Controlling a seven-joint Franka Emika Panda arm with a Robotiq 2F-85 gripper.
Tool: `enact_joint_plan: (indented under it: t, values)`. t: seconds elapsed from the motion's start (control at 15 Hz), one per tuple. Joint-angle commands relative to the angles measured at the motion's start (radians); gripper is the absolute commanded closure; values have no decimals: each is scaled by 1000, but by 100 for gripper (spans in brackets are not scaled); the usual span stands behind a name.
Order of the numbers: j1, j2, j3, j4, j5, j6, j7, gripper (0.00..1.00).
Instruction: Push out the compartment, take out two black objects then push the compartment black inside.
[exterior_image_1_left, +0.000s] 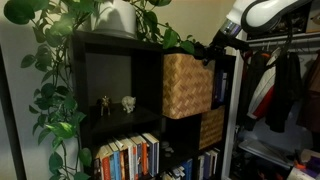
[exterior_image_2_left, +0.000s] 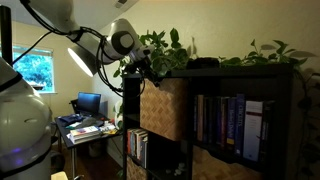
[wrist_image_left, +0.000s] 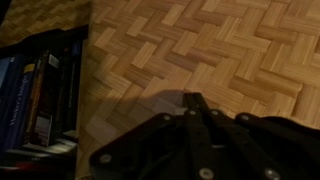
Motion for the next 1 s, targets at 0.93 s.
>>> enact_joint_plan:
  t: [0.93]
  values:
    - [-75,246,52,107,7,220,9,96]
